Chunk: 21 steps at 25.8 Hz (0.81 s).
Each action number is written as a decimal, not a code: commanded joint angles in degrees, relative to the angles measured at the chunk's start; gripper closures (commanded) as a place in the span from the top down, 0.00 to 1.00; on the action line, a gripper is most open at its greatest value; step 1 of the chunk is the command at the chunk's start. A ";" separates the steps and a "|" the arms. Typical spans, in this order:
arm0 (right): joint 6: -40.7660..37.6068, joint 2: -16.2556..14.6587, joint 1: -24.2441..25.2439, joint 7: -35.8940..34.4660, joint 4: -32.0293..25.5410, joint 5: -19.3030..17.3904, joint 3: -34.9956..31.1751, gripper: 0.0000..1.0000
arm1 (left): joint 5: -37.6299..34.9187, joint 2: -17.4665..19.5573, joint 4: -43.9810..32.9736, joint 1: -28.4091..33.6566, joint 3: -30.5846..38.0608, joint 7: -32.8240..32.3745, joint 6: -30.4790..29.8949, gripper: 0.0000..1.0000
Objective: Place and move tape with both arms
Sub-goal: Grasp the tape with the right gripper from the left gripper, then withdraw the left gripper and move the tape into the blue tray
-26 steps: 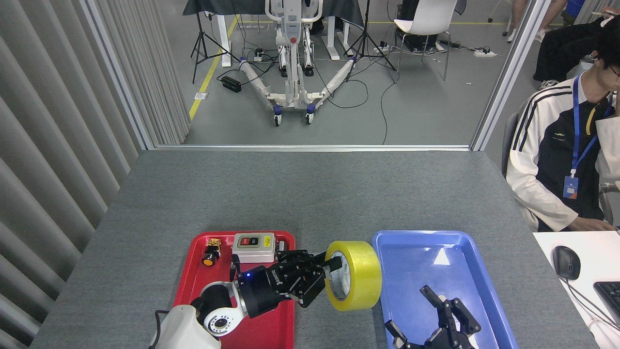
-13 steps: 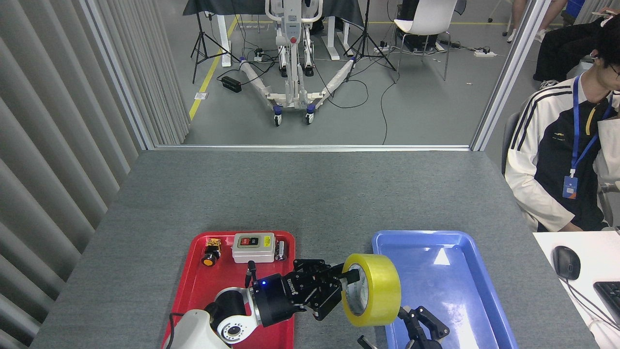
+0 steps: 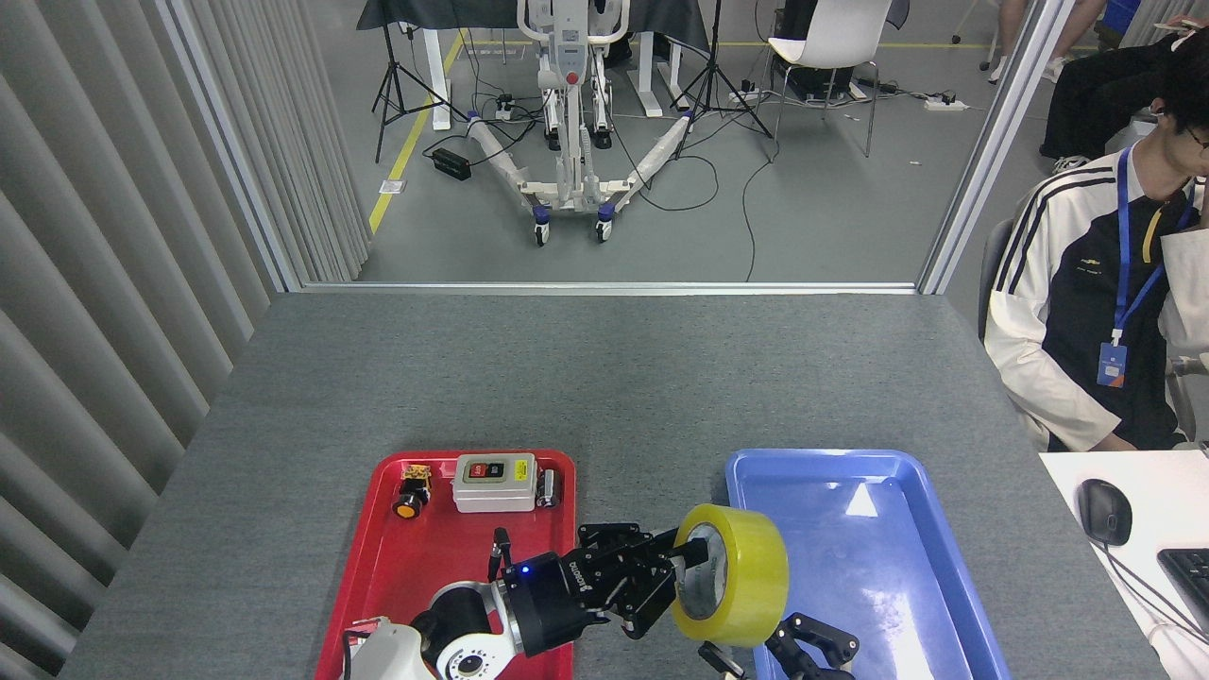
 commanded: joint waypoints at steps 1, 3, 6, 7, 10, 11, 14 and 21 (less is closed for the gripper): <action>0.15 0.02 0.10 0.12 -0.03 0.04 0.22 0.32 | -0.04 -0.13 0.00 1.07 -0.99 -0.18 -3.66 0.01; 0.15 0.02 0.10 0.12 0.05 0.04 0.22 0.30 | 0.05 -0.40 0.18 1.07 -0.81 0.17 -3.66 0.40; 0.15 0.02 0.01 0.12 0.05 0.04 0.31 0.25 | 1.90 -0.75 0.18 1.07 -0.11 2.11 -3.66 1.00; 0.15 0.02 0.01 0.12 0.05 0.04 0.31 0.24 | 2.78 -0.66 -0.09 1.07 0.24 2.28 -3.66 1.00; 0.15 -0.07 0.01 0.12 -0.03 0.04 0.75 0.20 | 6.55 -0.40 -0.70 1.07 4.72 2.90 -3.66 1.00; 0.15 -0.07 -0.08 0.12 -0.03 0.04 0.92 0.18 | 8.14 -0.22 -0.53 1.07 6.65 3.07 -3.66 1.00; 0.15 -0.07 0.01 0.12 -0.03 0.04 1.01 0.13 | 10.07 0.22 -0.26 1.51 9.73 3.07 -3.66 1.00; 0.24 -0.33 -0.08 0.20 -0.03 -0.05 0.92 0.07 | -8.55 4.00 -6.33 5.46 16.67 15.02 8.38 1.00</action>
